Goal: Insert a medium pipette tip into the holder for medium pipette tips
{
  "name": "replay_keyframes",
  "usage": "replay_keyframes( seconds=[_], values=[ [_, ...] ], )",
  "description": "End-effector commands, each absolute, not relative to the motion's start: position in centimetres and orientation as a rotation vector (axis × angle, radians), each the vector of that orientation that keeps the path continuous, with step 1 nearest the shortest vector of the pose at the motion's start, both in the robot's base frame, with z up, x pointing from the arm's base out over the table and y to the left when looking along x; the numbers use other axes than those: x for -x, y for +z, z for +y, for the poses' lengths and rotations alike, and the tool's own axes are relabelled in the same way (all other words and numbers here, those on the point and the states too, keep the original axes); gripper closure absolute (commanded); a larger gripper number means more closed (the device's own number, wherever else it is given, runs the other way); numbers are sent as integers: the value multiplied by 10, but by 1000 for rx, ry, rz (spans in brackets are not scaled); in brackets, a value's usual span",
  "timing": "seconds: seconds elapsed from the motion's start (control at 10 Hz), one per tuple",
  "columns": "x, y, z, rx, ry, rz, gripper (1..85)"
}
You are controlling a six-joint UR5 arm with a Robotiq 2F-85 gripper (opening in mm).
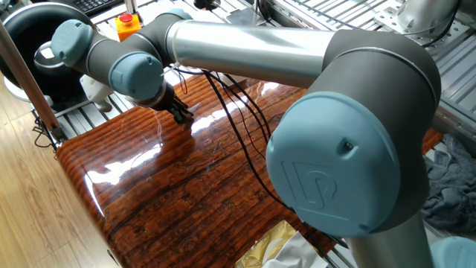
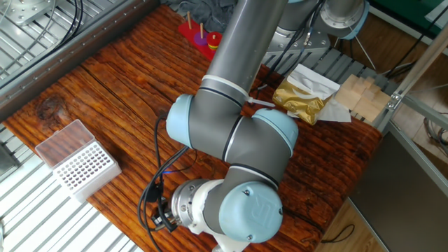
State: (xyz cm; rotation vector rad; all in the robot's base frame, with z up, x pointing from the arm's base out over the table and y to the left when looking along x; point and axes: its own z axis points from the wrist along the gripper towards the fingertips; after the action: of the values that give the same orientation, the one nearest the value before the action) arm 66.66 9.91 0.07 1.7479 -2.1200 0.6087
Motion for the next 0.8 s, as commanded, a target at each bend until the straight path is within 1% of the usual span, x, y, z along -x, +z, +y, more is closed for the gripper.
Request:
replay_keyframes(
  seconds=[0.0,0.1,0.7],
  values=[
    [-666,-1,99,-1745,590,-2142,543],
    [-666,0,99,-1740,593,-2146,570],
    [-674,3,97,-1733,636,-2175,807]
  ],
)
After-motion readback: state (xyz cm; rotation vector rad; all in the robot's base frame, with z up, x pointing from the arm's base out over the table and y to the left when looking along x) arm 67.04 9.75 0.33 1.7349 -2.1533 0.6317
